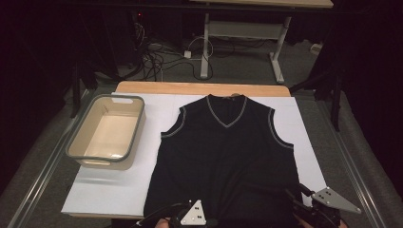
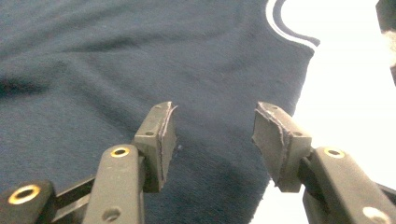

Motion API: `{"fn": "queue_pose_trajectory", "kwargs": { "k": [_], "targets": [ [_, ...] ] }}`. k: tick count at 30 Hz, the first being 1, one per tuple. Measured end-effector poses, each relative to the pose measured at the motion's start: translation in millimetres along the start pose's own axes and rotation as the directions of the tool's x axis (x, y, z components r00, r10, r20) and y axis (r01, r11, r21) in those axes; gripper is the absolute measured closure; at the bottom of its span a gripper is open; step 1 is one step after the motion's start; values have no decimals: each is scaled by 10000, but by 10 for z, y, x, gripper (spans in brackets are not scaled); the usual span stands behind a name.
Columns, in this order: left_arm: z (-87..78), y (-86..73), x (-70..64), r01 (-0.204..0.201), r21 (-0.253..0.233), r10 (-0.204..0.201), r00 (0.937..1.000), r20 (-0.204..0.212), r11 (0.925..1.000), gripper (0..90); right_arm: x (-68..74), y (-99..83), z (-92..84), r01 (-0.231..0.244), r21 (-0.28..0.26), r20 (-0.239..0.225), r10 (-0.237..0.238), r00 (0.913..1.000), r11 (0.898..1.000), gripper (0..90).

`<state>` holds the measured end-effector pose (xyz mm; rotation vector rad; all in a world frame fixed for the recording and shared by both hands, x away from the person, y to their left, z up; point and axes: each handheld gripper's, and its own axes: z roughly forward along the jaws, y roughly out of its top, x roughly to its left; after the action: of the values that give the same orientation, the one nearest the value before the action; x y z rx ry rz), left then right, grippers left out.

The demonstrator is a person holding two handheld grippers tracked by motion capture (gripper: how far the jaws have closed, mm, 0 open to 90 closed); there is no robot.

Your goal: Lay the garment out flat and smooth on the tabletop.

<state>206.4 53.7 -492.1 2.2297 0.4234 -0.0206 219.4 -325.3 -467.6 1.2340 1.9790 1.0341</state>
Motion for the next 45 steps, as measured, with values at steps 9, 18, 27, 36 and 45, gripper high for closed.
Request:
{"fn": "queue_pose_trajectory", "kwargs": {
  "k": [9,18,27,36,45],
  "targets": [
    [-86,51,170,-94,-624,75,9995,-312,9980,672,-154,-168,19,-944,675,103,939,9955,9932,289],
    [-248,57,497,379,-1242,-506,9936,-1010,9915,521,-41,-276,-52,-100,927,-629,158,9979,9956,848],
    [-393,27,685,517,-1359,-795,9748,-2084,9894,419,-385,-397,-356,-941,128,839,927,9922,9955,832],
    [-815,-379,1150,2586,-1138,-2825,8707,-4026,9593,330,-300,-216,-198,-711,-70,228,713,9972,9974,511],
    [-857,-558,1131,3194,-902,-3257,8392,-4354,9433,537,-255,-70,-28,-479,-151,-44,478,9988,9987,486]
  ]
}}
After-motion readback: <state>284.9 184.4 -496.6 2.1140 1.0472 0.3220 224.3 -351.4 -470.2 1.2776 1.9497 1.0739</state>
